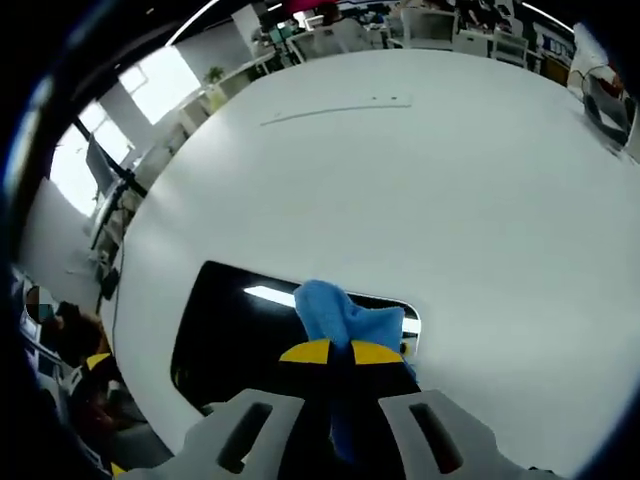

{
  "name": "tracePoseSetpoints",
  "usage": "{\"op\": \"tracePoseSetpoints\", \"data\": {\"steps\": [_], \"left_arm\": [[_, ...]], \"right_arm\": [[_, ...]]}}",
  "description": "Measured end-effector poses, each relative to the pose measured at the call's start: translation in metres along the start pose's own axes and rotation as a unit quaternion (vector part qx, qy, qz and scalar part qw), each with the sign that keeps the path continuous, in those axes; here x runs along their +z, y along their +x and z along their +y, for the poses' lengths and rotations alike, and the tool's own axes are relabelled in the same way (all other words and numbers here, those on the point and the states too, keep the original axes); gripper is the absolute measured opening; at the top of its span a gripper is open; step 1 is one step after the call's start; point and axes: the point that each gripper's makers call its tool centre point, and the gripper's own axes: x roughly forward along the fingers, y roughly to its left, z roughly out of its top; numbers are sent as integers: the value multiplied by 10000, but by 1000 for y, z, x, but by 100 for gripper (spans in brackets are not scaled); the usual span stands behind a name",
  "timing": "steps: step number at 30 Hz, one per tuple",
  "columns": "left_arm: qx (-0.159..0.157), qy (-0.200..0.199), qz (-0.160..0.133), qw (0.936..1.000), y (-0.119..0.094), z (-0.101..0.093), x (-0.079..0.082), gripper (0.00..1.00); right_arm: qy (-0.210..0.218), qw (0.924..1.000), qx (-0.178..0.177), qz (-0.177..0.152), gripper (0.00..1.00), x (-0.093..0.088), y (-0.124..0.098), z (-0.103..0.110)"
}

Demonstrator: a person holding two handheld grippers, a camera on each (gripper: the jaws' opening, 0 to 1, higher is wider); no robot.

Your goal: Wipe the mirror surface with the cleaning cloth until all visible marks leave the cleaned area.

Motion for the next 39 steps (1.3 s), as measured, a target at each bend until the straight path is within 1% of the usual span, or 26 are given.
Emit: {"op": "tracePoseSetpoints", "data": {"steps": [13,26,32,39], "left_arm": [[1,14,-23,10000,1,0,0,99],[-30,8,-61,10000,0,0,1,99],[-39,11,-55,10000,1,0,1,99],[-34,-6,-41,10000,1,1,0,99]], "right_arm": [[-95,9998,158,22,1,8,19,37],[-390,9989,278,-20,1,14,31,76],[-485,9980,399,-51,1,19,40,95],[-529,9972,517,-65,1,27,54,111]]}}
